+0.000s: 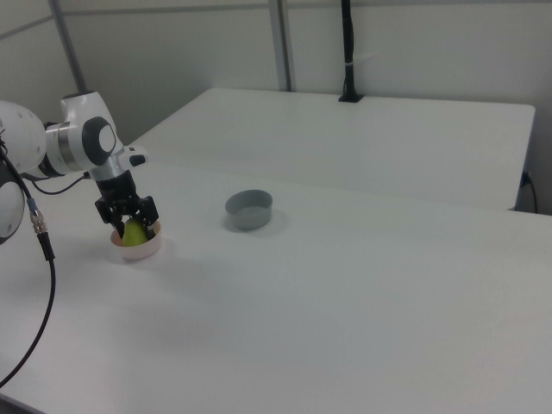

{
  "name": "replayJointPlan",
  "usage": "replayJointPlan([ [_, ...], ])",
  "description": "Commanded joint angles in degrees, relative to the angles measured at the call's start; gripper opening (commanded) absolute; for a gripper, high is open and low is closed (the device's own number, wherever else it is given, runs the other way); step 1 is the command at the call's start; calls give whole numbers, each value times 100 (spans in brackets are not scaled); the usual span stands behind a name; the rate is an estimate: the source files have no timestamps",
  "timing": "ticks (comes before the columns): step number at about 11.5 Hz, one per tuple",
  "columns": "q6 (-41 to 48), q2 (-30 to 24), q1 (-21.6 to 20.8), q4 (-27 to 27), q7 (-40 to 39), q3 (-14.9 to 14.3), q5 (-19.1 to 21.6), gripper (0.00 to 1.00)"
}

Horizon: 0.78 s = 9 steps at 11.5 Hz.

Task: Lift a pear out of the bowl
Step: 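Close the gripper around the pear inside the pink bowl, then lift the pear up out of the pink bowl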

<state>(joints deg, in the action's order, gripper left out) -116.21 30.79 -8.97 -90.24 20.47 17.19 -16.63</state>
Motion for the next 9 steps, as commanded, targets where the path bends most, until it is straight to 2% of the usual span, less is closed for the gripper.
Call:
replayJointPlan([
  [1, 80, -276, -17, -91, 88, -5, -42, 46],
  [5, 562, -416, -34, 216, 88, 4, 116, 46],
  [9, 1300, -942, -52, 550, 45, 21, 388, 46],
])
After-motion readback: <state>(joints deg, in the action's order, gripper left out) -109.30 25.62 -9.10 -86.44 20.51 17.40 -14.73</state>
